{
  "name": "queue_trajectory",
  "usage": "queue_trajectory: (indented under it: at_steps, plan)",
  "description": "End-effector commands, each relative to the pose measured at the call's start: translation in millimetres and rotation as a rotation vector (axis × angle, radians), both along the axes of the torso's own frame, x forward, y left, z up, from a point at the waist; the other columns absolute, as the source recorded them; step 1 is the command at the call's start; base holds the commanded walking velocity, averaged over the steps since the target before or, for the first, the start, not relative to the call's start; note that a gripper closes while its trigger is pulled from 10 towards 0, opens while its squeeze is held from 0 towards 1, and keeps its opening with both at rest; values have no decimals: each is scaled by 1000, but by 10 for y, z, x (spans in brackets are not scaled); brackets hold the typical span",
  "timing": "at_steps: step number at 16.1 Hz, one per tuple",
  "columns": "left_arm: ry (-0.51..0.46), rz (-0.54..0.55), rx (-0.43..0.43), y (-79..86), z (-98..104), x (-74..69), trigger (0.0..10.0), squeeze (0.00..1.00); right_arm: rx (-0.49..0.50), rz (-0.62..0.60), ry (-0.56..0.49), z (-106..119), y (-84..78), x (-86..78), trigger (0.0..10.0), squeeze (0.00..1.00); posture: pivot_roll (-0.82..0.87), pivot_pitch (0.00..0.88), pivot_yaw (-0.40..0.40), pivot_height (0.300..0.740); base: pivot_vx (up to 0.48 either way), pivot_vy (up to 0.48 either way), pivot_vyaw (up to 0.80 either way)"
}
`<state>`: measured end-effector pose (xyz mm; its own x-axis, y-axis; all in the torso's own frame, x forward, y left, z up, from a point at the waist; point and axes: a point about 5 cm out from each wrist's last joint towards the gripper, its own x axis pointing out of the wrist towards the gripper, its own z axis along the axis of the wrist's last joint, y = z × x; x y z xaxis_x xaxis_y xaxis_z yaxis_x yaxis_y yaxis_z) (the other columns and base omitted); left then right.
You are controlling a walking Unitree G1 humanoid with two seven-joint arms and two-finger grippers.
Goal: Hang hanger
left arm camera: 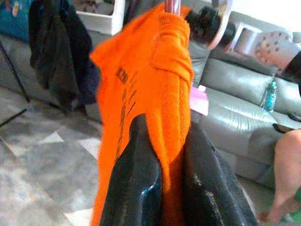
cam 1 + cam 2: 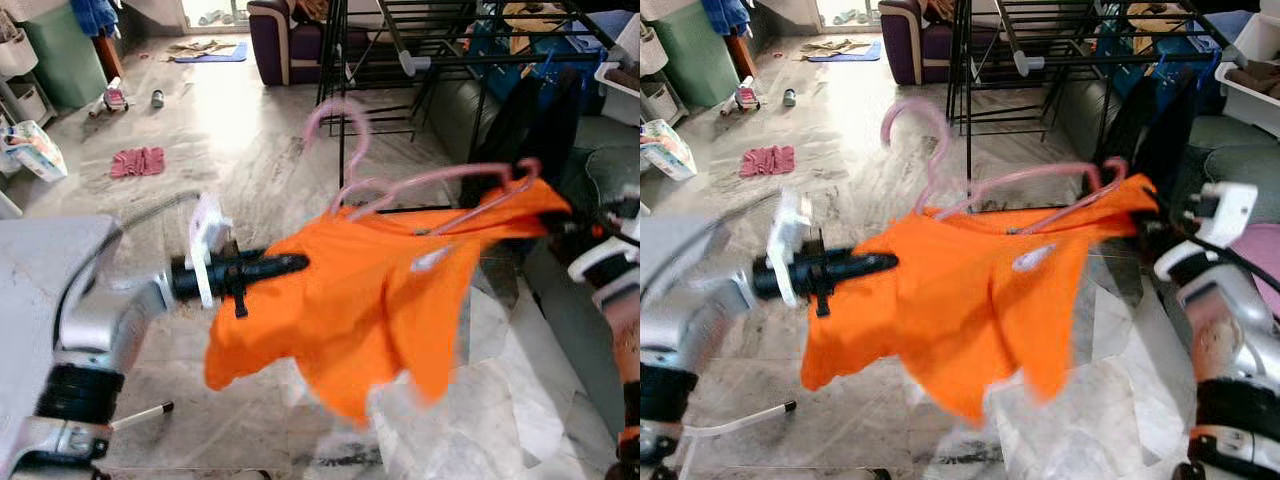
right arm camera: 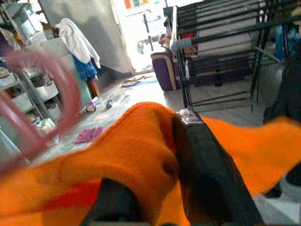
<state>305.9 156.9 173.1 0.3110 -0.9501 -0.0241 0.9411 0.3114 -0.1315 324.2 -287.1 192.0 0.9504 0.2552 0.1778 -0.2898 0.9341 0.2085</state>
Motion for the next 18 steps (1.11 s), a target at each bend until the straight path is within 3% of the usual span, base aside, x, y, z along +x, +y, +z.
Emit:
queue_trajectory:
  at_steps: [1, 9, 12, 15, 16, 17, 18]
  plan:
    - [-7, 12, 1, 45, 15, -6, 0, 0, -9, -48, -11, 40, -72, 3, 0, 0, 7, 69, -38, 740, 0, 0, 0]
    - [39, -165, 74, 20, -101, -237, 0, 0, -49, -150, 30, 0, -138, 85, 0, 0, 5, 77, -38, 740, 0, 0, 0]
    - [58, -181, 152, 32, -248, -272, 0, 0, -53, -166, 11, 40, -128, 115, 0, 0, 8, 79, -36, 740, 0, 0, 0]
    - [52, -122, 175, 33, -338, -212, 0, 0, -68, -145, 5, 52, -80, 128, 0, 0, 6, 80, -35, 740, 0, 0, 0]
    - [43, -13, 156, 43, -388, -108, 0, 0, -85, -139, 10, 35, -69, 125, 0, 0, 1, 82, -35, 740, 0, 0, 0]
    - [39, 26, 147, 48, -403, -72, 0, 0, -90, -138, 13, 24, -70, 122, 0, 0, 1, 82, -35, 740, 0, 0, 0]
    - [-1, 158, 148, 76, -418, 37, 0, 0, -99, -143, 14, 5, -78, 114, 0, 0, 0, 86, -36, 740, 0, 0, 0]
